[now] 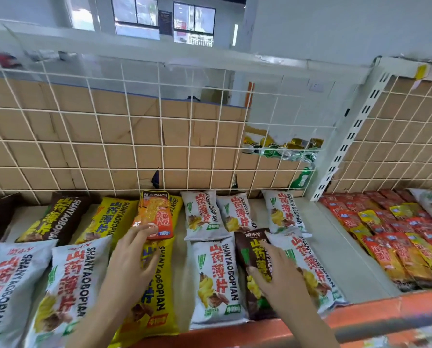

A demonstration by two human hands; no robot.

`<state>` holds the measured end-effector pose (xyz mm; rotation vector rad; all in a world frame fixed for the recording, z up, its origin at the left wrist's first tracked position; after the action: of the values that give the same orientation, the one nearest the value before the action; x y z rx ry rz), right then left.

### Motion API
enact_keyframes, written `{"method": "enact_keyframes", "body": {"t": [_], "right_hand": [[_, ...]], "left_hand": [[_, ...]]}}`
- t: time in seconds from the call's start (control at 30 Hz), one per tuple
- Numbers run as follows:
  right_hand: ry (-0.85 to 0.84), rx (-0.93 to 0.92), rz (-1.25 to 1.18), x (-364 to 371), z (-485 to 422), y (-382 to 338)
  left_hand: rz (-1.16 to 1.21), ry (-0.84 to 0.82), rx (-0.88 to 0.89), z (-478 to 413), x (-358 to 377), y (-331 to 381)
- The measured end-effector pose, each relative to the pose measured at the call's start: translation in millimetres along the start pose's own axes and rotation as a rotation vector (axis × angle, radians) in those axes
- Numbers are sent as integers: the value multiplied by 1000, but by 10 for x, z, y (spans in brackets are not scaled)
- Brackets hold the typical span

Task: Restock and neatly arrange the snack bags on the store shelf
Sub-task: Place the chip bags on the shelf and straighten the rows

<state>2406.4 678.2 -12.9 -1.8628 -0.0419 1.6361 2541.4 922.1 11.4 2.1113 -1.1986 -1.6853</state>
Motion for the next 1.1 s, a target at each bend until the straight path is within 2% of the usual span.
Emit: {"method": "enact_keyframes", "body": {"t": [0.23,0.4,0.63,0.77,1.1], "right_hand": [[-148,64,123,232,-11,108],[-127,44,173,195,-14,97],[-60,-8,16,108,-12,100],[-47,-4,-71,61,19,147],[-27,25,-80,-187,132,55]], "left_hand": [[-106,9,-21,257,71,43],[-190,21,-18,476,103,135],[-251,70,-2,736,96,221],[-230,81,-47,886,34,178],[-219,99,-80,908,-191,40]]}}
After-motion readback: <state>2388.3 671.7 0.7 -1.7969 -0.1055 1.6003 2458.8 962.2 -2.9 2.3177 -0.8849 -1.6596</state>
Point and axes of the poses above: each hand's wrist, its own z-axis away from the middle knuckle, its own x-axis out of the palm, y = z × x, the point moved 9 cm from there along -z, towards the middle knuckle, and after that the axes turned 2 degrees about -z, right-handed, at the moved point
